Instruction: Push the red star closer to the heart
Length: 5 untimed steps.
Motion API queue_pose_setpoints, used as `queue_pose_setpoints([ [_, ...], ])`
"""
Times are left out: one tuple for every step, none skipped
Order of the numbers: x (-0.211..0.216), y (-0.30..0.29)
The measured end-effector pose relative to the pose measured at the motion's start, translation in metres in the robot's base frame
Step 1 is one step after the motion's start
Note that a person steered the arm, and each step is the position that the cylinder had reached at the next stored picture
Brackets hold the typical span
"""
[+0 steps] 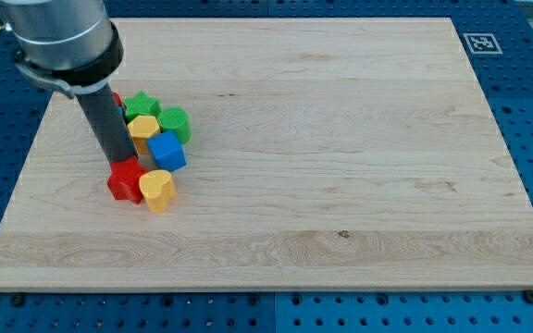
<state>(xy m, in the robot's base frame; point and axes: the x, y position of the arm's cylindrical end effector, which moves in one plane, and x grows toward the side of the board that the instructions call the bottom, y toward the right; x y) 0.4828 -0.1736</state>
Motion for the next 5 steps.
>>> queue_pose_setpoints([
  [0.014,0.003],
  [0.027,0.005],
  [0.044,0.009],
  [0.055,0.002],
  [0.069,-0.002],
])
